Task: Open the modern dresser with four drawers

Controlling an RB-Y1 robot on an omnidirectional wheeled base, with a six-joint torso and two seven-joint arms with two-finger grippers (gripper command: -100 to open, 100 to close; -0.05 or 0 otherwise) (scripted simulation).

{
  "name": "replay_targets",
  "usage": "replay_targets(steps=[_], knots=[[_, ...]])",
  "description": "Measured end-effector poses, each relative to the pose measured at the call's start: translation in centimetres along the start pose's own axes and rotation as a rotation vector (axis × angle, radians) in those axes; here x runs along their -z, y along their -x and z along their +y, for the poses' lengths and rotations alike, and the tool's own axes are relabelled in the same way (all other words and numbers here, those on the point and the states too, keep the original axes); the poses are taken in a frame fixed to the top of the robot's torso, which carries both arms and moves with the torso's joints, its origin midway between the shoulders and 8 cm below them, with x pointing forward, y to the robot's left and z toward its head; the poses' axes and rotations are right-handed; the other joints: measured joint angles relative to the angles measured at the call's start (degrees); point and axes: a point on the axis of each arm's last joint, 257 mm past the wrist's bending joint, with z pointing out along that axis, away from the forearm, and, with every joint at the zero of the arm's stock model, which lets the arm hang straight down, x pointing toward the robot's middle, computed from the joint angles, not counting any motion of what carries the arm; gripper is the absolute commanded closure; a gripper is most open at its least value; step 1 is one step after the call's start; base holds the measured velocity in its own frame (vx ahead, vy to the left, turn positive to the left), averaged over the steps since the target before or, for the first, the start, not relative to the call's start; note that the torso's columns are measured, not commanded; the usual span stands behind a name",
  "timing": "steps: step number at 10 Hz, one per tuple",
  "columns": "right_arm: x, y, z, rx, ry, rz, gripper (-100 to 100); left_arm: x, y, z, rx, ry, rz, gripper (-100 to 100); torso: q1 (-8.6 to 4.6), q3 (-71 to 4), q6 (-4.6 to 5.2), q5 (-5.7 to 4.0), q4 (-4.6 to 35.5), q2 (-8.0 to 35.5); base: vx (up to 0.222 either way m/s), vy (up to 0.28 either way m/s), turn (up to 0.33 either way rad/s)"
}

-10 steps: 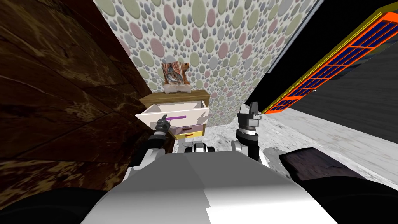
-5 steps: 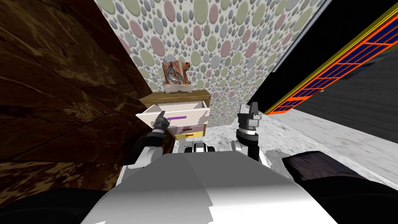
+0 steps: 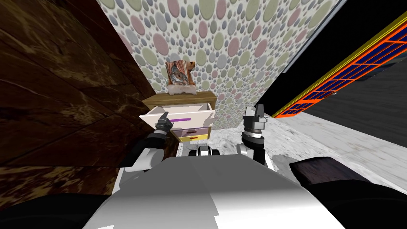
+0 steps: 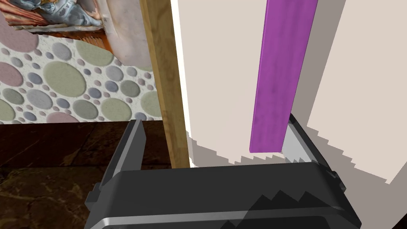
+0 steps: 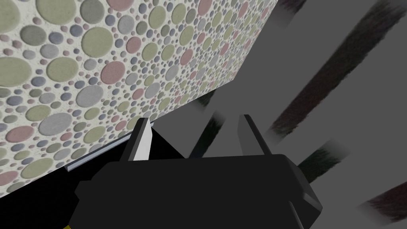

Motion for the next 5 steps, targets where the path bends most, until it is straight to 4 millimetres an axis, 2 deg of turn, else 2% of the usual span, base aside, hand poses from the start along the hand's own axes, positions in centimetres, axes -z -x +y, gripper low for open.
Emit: replay_targets(steps=[5], knots=[[0.0, 0.0, 0.0, 0.0, 0.0, 0.0, 0, 0.01, 0.06, 0.55, 0.001, 0.014, -0.001, 0, 0.05, -0.2, 0.05, 0.11, -0.2, -0.3, 0.0, 0.0, 0.0]])
